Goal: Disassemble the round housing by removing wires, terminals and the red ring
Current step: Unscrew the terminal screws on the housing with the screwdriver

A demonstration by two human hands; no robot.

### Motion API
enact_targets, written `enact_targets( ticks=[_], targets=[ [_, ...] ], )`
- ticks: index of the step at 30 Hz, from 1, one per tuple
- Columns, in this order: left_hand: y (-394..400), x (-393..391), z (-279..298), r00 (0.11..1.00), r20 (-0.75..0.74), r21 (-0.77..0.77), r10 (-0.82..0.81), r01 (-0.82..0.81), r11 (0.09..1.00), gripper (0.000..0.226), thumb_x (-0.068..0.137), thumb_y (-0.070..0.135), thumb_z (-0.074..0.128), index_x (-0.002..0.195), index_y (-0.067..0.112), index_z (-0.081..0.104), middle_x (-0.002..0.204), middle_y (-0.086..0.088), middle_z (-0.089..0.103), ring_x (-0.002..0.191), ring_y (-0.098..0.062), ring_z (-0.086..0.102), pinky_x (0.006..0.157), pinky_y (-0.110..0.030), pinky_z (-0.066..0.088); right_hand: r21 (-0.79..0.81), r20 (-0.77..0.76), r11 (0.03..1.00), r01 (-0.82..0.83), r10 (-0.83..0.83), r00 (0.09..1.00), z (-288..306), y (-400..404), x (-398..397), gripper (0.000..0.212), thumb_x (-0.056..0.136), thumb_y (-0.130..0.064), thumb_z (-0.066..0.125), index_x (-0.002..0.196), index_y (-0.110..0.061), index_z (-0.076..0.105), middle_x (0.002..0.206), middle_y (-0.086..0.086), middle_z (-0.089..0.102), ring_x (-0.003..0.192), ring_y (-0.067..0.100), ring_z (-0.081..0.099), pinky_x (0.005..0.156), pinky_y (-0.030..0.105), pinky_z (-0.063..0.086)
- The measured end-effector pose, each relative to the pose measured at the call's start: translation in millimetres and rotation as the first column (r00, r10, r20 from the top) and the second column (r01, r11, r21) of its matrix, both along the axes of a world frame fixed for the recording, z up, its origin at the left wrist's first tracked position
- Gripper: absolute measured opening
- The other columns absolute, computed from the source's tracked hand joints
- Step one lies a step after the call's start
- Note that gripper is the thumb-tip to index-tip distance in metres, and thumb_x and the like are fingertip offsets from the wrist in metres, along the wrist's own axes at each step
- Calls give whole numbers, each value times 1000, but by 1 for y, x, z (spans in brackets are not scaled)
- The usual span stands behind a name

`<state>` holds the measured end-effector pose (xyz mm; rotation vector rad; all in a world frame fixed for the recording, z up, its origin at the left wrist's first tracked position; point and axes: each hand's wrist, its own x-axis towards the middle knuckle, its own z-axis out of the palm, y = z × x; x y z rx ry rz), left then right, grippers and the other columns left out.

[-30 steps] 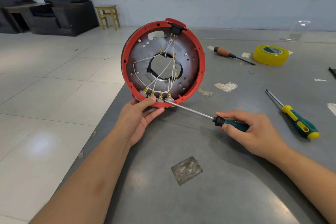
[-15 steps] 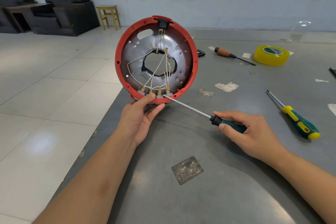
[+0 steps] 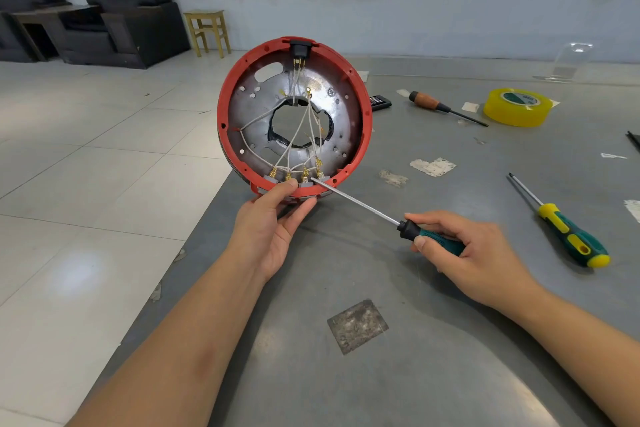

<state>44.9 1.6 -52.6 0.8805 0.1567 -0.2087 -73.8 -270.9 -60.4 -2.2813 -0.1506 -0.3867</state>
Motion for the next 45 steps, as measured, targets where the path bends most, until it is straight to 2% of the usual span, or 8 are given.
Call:
enact_targets(
  ticks=[4,8,13,19,26,33,37,45],
  targets=[
    [1,0,1,1000,0,0,7,-7,1000,20,92,2,73,111,1,66,119,-25,73,105,-32,76,81,-38,65,27,-9,1000,-9,9,1000,1,0,1,32,94,-22,70,118,-43,69,94,-23,76,67,9,68,68,23,54],
    [2,1,1,1000,26,-9,7,-7,1000,53,91,-1,74,136,10,50,125,-26,70,108,-37,75,86,-48,64,43,-4,999,-12,12,1000,1,-1,1,33,94,-18,70,117,-40,70,93,-21,76,71,4,69,70,17,52],
    [5,4,0,999,37,-36,-8,10,999,76,88,-3,76,148,24,38,126,-22,71,110,-39,73,79,-45,64,28,1,999,-18,18,1000,3,-1,-1,35,94,-17,69,118,-42,70,93,-22,76,71,4,69,70,21,54],
    [5,3,-1,998,47,-15,-36,36,999,74,86,-1,78,144,25,39,122,-21,73,108,-40,74,88,-52,62,21,-1,999,-28,28,1000,2,0,-3,34,94,-24,68,119,-46,69,97,-23,75,74,10,70,70,32,59],
    [4,-1,-1,992,70,23,-109,108,994,62,92,10,77,140,23,40,113,-19,77,107,-41,74,89,-52,62,-6,23,999,-46,46,999,1,-2,-2,37,93,-17,72,120,-42,71,101,-30,73,85,-4,70,76,7,48],
    [3,-2,4,994,28,42,-108,107,993,60,89,40,81,131,24,42,133,-26,65,108,-45,73,95,-58,59,-55,50,997,-51,54,997,3,-5,-1,36,91,-15,74,120,-37,74,101,-28,73,88,3,69,71,7,44],
    [5,-2,6,992,19,102,-123,121,987,66,89,43,80,139,18,45,132,-24,66,106,-42,74,88,-53,62,-45,46,997,-61,63,997,1,-5,-1,35,90,-13,75,118,-34,74,100,-26,74,88,6,69,72,8,45],
    [25,4,16,997,-21,230,-75,78,970,39,90,29,80,119,5,69,108,-17,78,98,-31,78,72,-39,65,-38,42,996,-80,82,996,-1,-8,1,33,92,-16,73,120,-34,74,101,-29,73,93,2,70,74,7,46]
  ],
)
